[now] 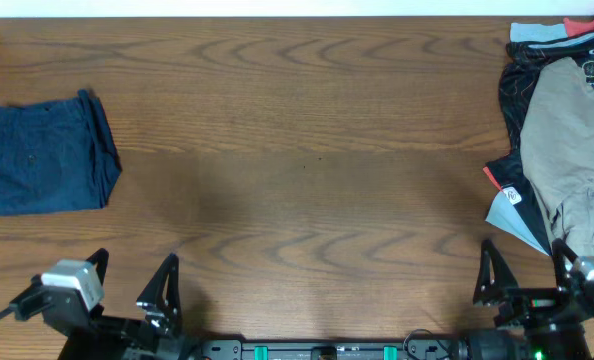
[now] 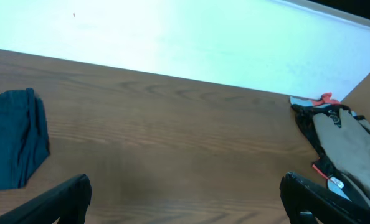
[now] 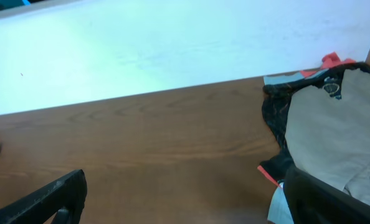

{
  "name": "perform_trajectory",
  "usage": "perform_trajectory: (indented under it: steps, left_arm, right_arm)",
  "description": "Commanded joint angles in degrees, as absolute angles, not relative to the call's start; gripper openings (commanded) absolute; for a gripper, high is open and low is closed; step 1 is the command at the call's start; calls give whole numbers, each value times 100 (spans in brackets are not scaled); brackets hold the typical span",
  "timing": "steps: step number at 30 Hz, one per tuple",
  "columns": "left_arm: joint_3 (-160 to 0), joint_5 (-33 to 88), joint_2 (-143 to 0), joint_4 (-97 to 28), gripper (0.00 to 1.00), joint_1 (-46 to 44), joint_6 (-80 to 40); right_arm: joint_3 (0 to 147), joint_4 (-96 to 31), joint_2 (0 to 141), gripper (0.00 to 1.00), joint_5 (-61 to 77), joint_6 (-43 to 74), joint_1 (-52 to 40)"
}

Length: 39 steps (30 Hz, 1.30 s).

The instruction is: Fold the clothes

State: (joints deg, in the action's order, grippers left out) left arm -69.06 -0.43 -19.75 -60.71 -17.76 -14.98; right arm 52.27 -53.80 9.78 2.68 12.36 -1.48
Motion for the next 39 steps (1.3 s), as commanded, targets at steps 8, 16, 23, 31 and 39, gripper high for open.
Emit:
perform_trajectory:
  steps: [8,16,23,31,39]
  left_arm:
    - [-6836,-113,-1964,-6082,98,-1798,-1511]
    - [-6836,-113,-1964,-6082,98,-1798,-1511]
    - [-6836,-113,-1964,-6082,98,-1798,-1509]
    - [-6836,-113,-1964,-6082,98,-1798,-1509]
    - [-6836,-113,-1964,-6082,98,-1798,-1511]
  right_arm:
    - [5162,-6149,939,99,172,1175,-189]
    - [5159,-7074,939,99,191,1267,-189]
    - [5159,-7074,939,99,191,1264,-189]
    - [5030,-6989,928,99,180,1280,-115]
    - [4324,-6198,456,99,172,884,-178]
